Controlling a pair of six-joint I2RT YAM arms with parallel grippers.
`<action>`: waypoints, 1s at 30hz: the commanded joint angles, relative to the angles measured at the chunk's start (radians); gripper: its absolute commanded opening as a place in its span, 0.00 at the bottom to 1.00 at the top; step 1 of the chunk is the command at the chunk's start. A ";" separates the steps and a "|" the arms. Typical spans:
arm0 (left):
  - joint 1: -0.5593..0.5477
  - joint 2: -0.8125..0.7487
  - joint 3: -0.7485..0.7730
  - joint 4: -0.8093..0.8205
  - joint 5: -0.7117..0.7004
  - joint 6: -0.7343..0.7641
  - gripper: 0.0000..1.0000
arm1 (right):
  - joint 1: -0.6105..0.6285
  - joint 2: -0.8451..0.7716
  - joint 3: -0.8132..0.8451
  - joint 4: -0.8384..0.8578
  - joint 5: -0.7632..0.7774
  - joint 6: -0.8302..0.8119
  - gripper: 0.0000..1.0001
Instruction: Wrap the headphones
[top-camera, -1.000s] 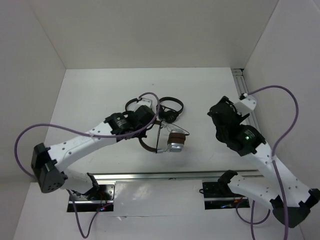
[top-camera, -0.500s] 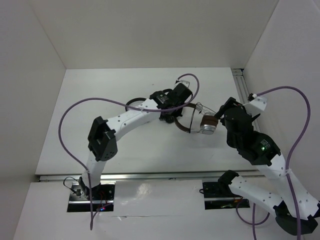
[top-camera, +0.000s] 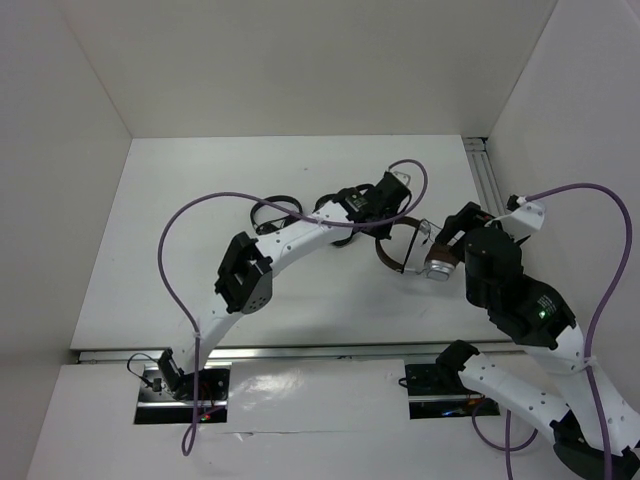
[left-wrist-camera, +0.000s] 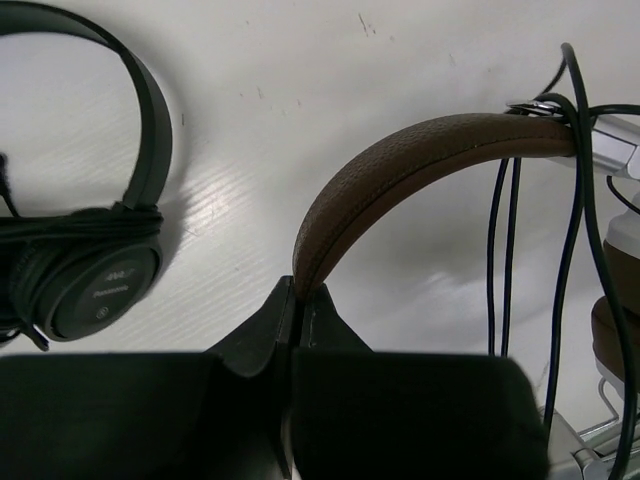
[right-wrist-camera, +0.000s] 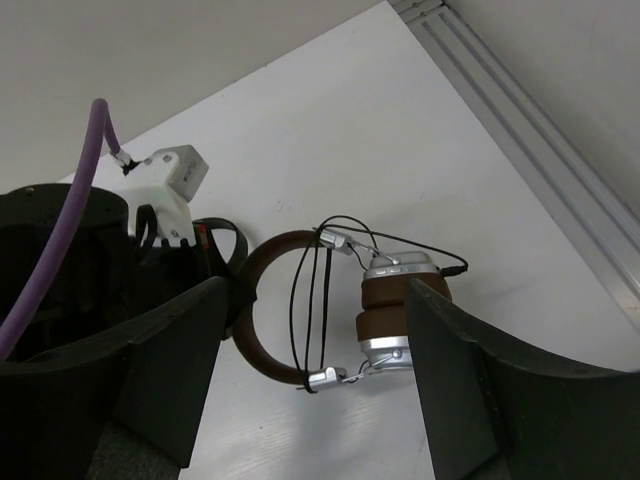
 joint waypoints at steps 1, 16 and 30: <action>0.019 -0.033 0.021 0.125 0.043 0.017 0.00 | -0.003 -0.005 -0.002 0.035 -0.016 -0.025 0.78; 0.059 0.137 0.058 0.301 -0.055 0.112 0.00 | -0.003 -0.034 -0.061 0.048 -0.087 -0.025 0.78; 0.115 0.252 0.142 0.469 -0.001 0.036 0.00 | -0.003 -0.034 -0.106 0.079 -0.116 -0.044 0.78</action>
